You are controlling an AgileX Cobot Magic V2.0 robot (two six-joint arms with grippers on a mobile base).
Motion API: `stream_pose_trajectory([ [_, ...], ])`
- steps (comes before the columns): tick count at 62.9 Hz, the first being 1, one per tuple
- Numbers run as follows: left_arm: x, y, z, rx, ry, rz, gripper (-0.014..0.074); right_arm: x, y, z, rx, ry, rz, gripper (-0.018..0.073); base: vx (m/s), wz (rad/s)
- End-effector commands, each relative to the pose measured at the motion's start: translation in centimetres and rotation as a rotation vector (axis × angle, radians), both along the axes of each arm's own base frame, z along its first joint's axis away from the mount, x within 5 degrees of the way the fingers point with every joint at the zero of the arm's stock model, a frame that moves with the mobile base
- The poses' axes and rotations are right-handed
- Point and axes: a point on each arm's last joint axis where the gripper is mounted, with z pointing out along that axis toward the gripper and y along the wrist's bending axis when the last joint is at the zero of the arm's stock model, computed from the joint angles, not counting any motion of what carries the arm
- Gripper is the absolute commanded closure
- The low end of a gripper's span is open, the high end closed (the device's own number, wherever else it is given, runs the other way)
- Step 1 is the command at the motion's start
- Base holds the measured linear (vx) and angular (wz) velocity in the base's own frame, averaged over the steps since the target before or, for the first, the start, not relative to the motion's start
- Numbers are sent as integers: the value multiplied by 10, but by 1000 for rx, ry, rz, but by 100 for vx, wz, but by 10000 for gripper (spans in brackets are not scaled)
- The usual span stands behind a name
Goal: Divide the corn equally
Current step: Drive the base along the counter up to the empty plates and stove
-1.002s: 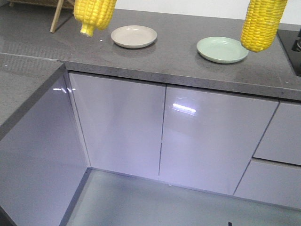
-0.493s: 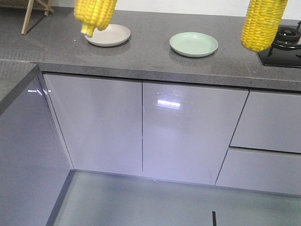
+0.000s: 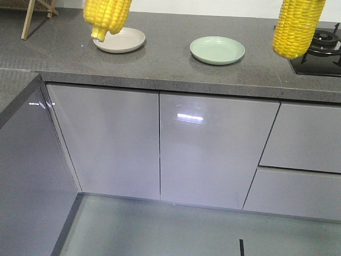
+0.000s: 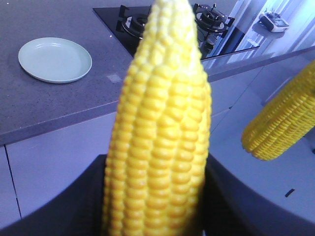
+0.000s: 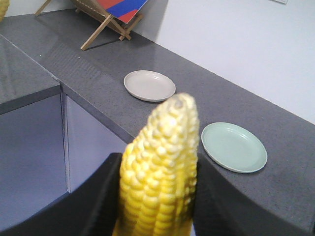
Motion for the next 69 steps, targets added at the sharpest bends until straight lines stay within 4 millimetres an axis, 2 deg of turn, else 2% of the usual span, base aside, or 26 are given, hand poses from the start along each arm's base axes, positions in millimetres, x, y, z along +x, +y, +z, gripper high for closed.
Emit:
stream_pose_trajectory([
  [1,-22,5,25,-69,-81,-15,603,-9,-2,18,42,-101,-24,566,0,-2],
  [69,-22,5,25,-69,-81,-15,603,-9,-2,18,42,-101,-24,566,0,-1],
])
